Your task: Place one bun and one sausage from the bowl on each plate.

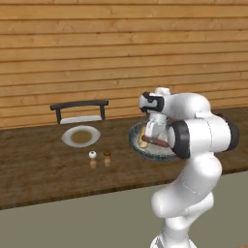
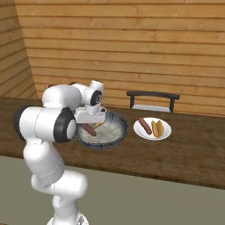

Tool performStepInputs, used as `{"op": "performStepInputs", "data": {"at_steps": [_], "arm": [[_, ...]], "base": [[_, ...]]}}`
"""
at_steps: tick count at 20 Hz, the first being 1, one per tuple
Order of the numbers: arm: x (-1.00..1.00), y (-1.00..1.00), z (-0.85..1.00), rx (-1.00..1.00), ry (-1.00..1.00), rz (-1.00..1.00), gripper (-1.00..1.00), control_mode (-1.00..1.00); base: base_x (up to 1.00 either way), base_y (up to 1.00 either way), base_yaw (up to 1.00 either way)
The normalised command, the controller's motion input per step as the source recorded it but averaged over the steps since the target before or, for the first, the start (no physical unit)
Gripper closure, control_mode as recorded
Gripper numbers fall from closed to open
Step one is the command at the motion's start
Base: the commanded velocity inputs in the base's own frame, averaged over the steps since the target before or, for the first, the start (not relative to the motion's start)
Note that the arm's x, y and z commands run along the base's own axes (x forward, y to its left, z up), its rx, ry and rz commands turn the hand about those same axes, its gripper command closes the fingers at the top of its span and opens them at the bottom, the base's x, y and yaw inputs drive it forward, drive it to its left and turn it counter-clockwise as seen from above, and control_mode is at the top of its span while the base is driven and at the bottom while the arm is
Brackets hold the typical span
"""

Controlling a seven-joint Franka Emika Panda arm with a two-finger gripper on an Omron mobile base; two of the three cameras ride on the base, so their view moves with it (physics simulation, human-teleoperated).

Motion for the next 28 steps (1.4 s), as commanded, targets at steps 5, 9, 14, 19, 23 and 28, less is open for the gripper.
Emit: {"op": "performStepInputs", "data": {"at_steps": [5,9,14,19,23,28], "arm": [[-0.31,-0.13,0.74,-0.24,-0.16,-0.07,1.0,-1.0],[-0.51,-0.38,0.75,-0.14,-0.26,-0.33,1.0,-1.0],[-0.86,-0.16,0.66,-0.01,-0.44,-0.38,1.0,-1.0],[-0.95,0.04,0.38,-0.01,-0.37,-0.23,1.0,-1.0],[-0.37,-0.02,0.0,0.01,-0.04,-0.12,1.0,-1.0],[0.05,-0.08,0.0,0.12,0.18,-0.14,1.0,-1.0]], "base": [[0.0,0.0,0.0],[0.0,0.0,0.0],[0.0,0.0,0.0],[0.0,0.0,0.0],[0.0,0.0,0.0],[0.0,0.0,0.0]]}}
